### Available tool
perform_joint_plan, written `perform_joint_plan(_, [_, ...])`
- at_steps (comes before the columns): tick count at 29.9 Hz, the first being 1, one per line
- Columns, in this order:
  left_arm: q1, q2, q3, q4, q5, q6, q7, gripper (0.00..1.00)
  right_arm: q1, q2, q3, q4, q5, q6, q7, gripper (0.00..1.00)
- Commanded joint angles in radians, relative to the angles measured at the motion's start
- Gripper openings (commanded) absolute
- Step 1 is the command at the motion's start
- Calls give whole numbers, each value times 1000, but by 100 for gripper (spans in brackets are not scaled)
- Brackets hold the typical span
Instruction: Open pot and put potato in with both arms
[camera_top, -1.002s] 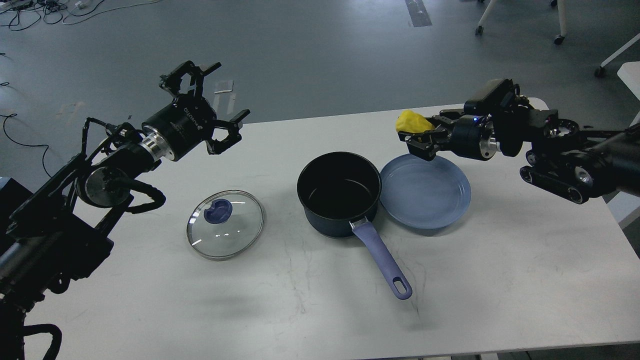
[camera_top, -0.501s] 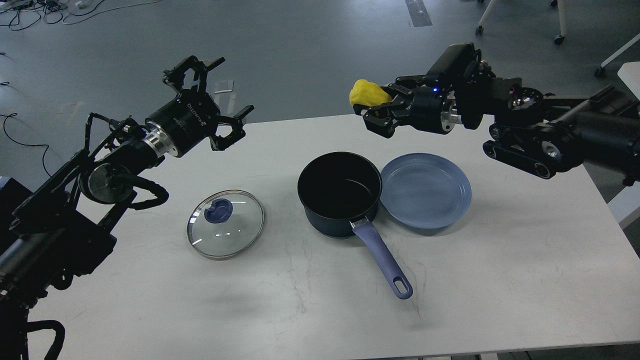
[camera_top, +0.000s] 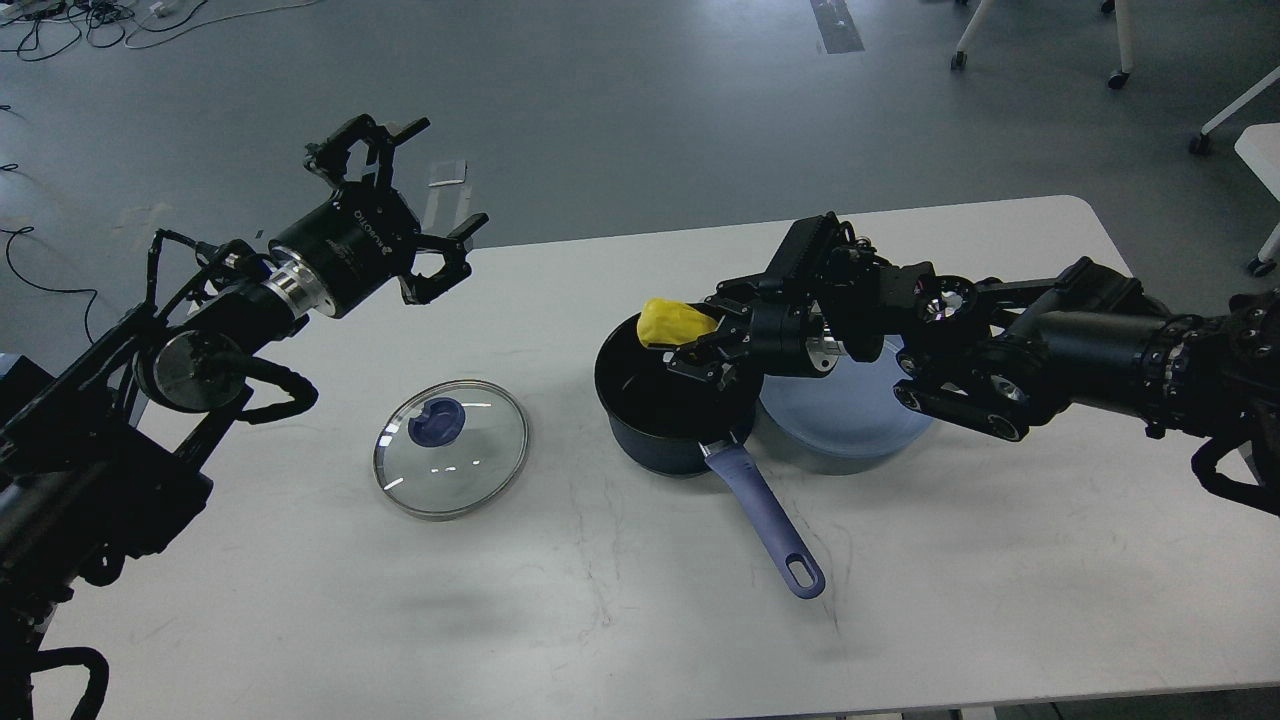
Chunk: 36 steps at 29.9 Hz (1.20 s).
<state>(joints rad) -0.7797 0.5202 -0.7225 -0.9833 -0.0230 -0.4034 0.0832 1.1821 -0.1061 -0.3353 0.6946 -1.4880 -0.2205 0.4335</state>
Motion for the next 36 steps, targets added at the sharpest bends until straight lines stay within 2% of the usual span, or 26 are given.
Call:
perform_joint_plan(1, [0,8,-2,0,-2,-6,0,99,14,0,-10,28,8,4,1,37])
perform_joint_plan(2, [0,12,-2,0,0,-6,0,99,14,-4,-8,37,9,4,1,64])
perform_joint_plan(3, [0,12,-2,0,0,-6,0,99,14,-6,-8,43,11,1,2,84])
perform_joint_plan(4, [0,12,-2,0,-2,-6,0,99,14,-9,-13,58,9,-2,8,99])
perform_joint_plan(8, [0,11,-2,0,-2,-6,0,99,21,-20,-14,74,8,0,33,100])
perform_joint_plan(15, [2,4,0,0,-2,-5,0,99,27,-49,1,77,18,0,31,100])
perform_joint_plan(20, [2,-3,0,0,-2,-5,0,99,27,-76,76,77,144,1,28,100])
perform_joint_plan(26, [2,-23,-2,3,-2,-5,0,99,25,-119,301,91,562,20,19,100])
perform_joint_plan(28, [2,-32,-3,8,-3,-3,0,99,24,-130,360,97,771,62,1,100])
perform_joint_plan(30, [3,-46,-5,12,-3,-2,-2,99,16,-161,435,91,1024,168,-7,100])
perform_joint_plan(34, [8,-57,-5,12,-2,1,-2,99,-5,-201,518,88,1254,282,-15,100])
perform_joint_plan(36, [11,-69,-6,12,-2,3,-2,99,-59,-202,582,95,1383,323,-48,100])
